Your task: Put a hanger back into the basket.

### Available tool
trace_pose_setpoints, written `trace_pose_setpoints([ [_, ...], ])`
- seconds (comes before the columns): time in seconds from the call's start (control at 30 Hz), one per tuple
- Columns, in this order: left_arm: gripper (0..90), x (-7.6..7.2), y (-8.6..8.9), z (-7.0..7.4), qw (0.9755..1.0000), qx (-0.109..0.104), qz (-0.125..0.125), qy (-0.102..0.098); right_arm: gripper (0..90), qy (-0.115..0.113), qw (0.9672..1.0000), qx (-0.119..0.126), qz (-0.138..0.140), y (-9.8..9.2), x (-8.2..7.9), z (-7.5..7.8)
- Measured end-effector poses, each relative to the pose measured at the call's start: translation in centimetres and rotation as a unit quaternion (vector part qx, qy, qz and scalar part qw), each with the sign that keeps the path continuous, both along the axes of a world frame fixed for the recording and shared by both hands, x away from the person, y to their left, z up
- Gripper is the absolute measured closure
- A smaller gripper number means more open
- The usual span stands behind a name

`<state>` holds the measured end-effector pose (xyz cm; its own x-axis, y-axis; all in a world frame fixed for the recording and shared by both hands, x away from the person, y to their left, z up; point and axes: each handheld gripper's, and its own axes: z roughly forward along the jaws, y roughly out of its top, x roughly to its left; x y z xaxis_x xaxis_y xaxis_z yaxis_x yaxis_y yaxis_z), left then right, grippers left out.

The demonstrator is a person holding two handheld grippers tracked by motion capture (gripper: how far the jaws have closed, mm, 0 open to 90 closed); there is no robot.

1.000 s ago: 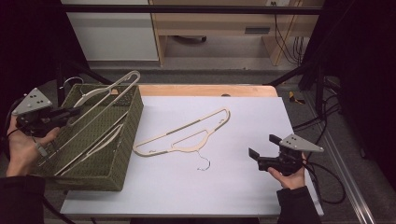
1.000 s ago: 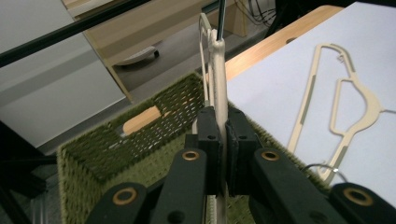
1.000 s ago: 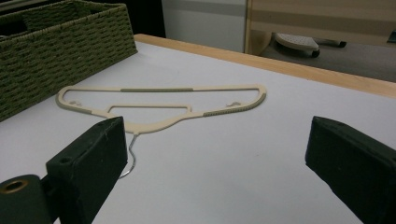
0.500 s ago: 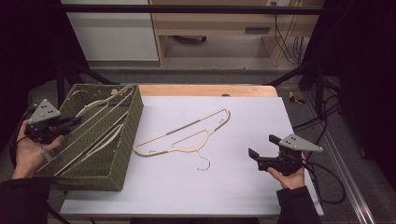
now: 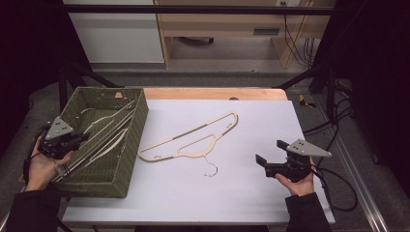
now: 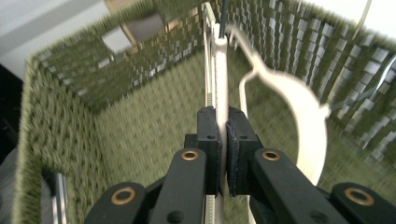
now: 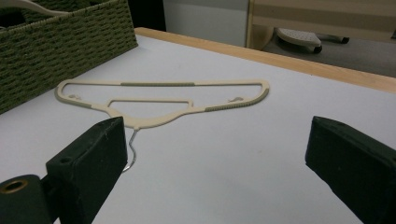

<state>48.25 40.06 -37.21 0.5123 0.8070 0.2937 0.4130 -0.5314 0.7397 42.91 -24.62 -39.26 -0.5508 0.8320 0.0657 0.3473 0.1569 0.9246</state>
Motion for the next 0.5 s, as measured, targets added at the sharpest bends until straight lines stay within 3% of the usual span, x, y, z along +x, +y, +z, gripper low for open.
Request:
trace_pose_setpoints([
  [0.07,85.4,0.1,-0.2,-0.5,1.0,0.001,0.0,0.001,6.0,0.0,1.0,0.0,0.0,0.0,0.0,0.0],
  [0.17,84.9,0.4,-0.6,-1.1,0.9997,0.005,0.0,0.026,6.0,0.001,1.0,-0.001,0.0,0.0,0.0,0.0],
  [0.2,84.1,0.4,-0.6,-1.1,0.9997,0.005,0.0,0.026,6.0,0.001,1.0,-0.001,0.0,0.0,0.0,0.0],
  [0.23,82.9,0.5,-0.8,-1.3,0.999,0.002,-0.001,0.045,6.1,0.001,1.0,-0.001,0.002,0.1,0.0,-0.1],
  [0.33,81.0,0.4,-0.8,-1.4,0.9983,0.005,0.001,0.059,6.1,0.002,1.0,-0.003,0.003,0.1,0.0,-0.1],
  [0.37,79.9,0.5,-0.8,-1.5,0.997,-0.002,0.003,0.077,6.1,0.001,1.0,-0.003,0.004,0.1,0.1,-0.1],
  [0.4,78.0,0.5,-0.8,-1.5,0.997,-0.002,0.003,0.077,6.1,0.001,1.0,-0.003,0.004,0.1,0.1,-0.1],
  [0.43,75.3,0.5,-0.8,-1.5,0.9959,-0.01,0.003,0.09,6.1,0.004,1.0,-0.002,0.003,0.3,0.1,-0.2],
  [0.5,72.6,0.4,-0.9,-1.5,0.9961,-0.015,-0.004,0.087,6.1,0.006,1.0,-0.002,0.005,0.4,0.1,-0.2],
])
